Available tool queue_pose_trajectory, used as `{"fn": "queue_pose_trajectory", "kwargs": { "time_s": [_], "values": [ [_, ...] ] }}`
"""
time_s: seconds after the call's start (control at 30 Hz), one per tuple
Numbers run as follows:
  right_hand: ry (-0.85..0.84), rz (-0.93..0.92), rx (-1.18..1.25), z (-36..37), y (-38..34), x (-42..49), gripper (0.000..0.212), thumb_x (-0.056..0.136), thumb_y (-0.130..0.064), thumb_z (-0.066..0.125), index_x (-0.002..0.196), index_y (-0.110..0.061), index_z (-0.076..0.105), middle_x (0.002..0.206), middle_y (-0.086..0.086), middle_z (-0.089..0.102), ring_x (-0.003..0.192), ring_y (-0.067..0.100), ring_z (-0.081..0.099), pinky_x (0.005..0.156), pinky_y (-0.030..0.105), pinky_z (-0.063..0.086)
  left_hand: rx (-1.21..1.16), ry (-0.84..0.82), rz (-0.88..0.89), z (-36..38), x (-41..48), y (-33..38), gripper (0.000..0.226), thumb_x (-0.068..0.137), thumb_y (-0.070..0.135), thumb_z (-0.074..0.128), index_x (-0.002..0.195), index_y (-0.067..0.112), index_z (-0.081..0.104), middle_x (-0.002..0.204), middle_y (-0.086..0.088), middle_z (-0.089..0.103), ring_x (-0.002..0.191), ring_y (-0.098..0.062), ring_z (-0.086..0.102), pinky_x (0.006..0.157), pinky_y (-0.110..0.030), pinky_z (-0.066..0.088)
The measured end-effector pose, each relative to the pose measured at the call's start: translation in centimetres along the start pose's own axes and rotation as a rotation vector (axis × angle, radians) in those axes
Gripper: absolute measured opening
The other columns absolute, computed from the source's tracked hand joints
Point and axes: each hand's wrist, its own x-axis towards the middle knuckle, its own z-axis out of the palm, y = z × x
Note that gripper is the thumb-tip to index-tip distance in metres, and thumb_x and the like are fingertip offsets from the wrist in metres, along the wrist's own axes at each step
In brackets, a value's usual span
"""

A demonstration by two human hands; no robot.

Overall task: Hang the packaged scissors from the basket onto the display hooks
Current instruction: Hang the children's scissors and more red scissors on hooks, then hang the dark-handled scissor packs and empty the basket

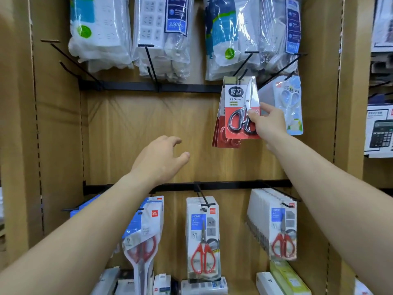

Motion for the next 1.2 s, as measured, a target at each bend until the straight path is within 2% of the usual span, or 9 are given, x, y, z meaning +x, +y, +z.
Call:
{"fn": "queue_pose_trajectory", "kwargs": {
  "time_s": [0.1,0.2,0.27,0.43,0.57,0.73,0.87,1.03,1.2],
  "values": [
    [-0.029,0.006,-0.224,0.8,-0.1,0.5,0.023,0.104,-0.025,0.058,0.125,-0.018,0.066,0.113,-0.005,0.067,0.098,0.015,0.064,0.078,0.026,0.048,-0.006,-0.001,0.004,0.3,-0.3,0.4,0.056,0.098,0.050,0.059,0.147,0.023,0.053,0.143,0.001,0.058,0.126,-0.022,0.058,0.103,-0.038,0.048],
    [-0.097,0.025,-0.409,1.6,0.9,0.1,0.030,0.097,-0.037,0.062,0.121,-0.018,0.065,0.118,0.005,0.070,0.112,0.028,0.065,0.095,0.043,0.053,-0.007,-0.017,0.020,0.8,-0.9,0.8,0.055,0.099,0.050,0.057,0.148,0.024,0.052,0.143,0.003,0.057,0.127,-0.020,0.057,0.103,-0.036,0.047],
    [-0.110,-0.018,-0.507,1.6,2.0,-1.0,0.036,0.094,-0.041,0.065,0.123,-0.019,0.063,0.122,0.009,0.067,0.112,0.029,0.064,0.096,0.048,0.054,-0.003,-0.039,0.032,1.2,-1.6,1.0,0.055,0.100,0.050,0.056,0.148,0.024,0.052,0.143,0.004,0.056,0.128,-0.019,0.055,0.103,-0.036,0.046],
    [-0.243,-0.144,-0.709,-0.5,3.6,-7.4,0.049,0.094,-0.047,0.066,0.135,-0.023,0.059,0.119,-0.002,0.063,0.107,0.020,0.063,0.091,0.044,0.055,-0.098,-0.097,-0.005,2.4,-5.5,1.0,0.056,0.099,0.048,0.058,0.149,0.024,0.051,0.143,0.005,0.057,0.129,-0.017,0.056,0.107,-0.036,0.046],
    [-0.454,-0.134,-0.790,-2.5,7.1,-16.2,0.051,0.092,-0.049,0.068,0.137,-0.025,0.060,0.118,-0.004,0.064,0.105,0.016,0.062,0.092,0.039,0.054,-0.231,-0.160,-0.096,4.9,-13.6,0.3,0.051,0.098,0.040,0.065,0.144,0.019,0.057,0.137,0.002,0.062,0.126,-0.016,0.058,0.104,-0.026,0.040],
    [-0.765,0.024,-0.874,-4.6,15.2,-29.4,0.045,0.088,-0.054,0.069,0.126,-0.029,0.067,0.113,-0.005,0.066,0.102,0.020,0.066,0.091,0.043,0.055,-0.273,-0.388,-0.228,10.6,-27.1,-1.7,0.046,0.097,0.037,0.066,0.139,0.018,0.061,0.128,0.003,0.066,0.117,-0.018,0.062,0.099,-0.032,0.048],
    [-0.999,0.278,-0.902,-6.1,21.8,-38.9,0.051,0.092,-0.051,0.068,0.134,-0.023,0.064,0.127,-0.003,0.067,0.113,0.023,0.066,0.090,0.036,0.054,-0.223,-0.662,-0.333,15.4,-38.0,-3.7,0.051,0.098,0.040,0.065,0.144,0.019,0.057,0.136,0.000,0.064,0.121,-0.019,0.062,0.101,-0.032,0.049],
    [-1.119,0.567,-0.871,-7.5,30.4,-48.3,0.056,0.093,-0.046,0.071,0.137,-0.013,0.061,0.135,0.006,0.066,0.123,0.024,0.062,0.099,0.034,0.050,-0.131,-0.947,-0.497,21.1,-48.6,-6.8,0.060,0.099,0.043,0.064,0.149,0.014,0.050,0.147,-0.007,0.059,0.133,-0.023,0.056,0.110,-0.033,0.044],
    [-1.213,0.815,-0.847,-7.4,38.2,-54.4,0.060,0.094,-0.041,0.071,0.142,-0.009,0.055,0.140,0.012,0.062,0.126,0.030,0.059,0.098,0.032,0.045,-0.109,-1.085,-0.686,26.4,-54.6,-9.7,0.061,0.098,0.041,0.065,0.148,0.011,0.048,0.130,-0.010,0.063,0.114,-0.028,0.062,0.099,-0.038,0.051]
  ]
}}
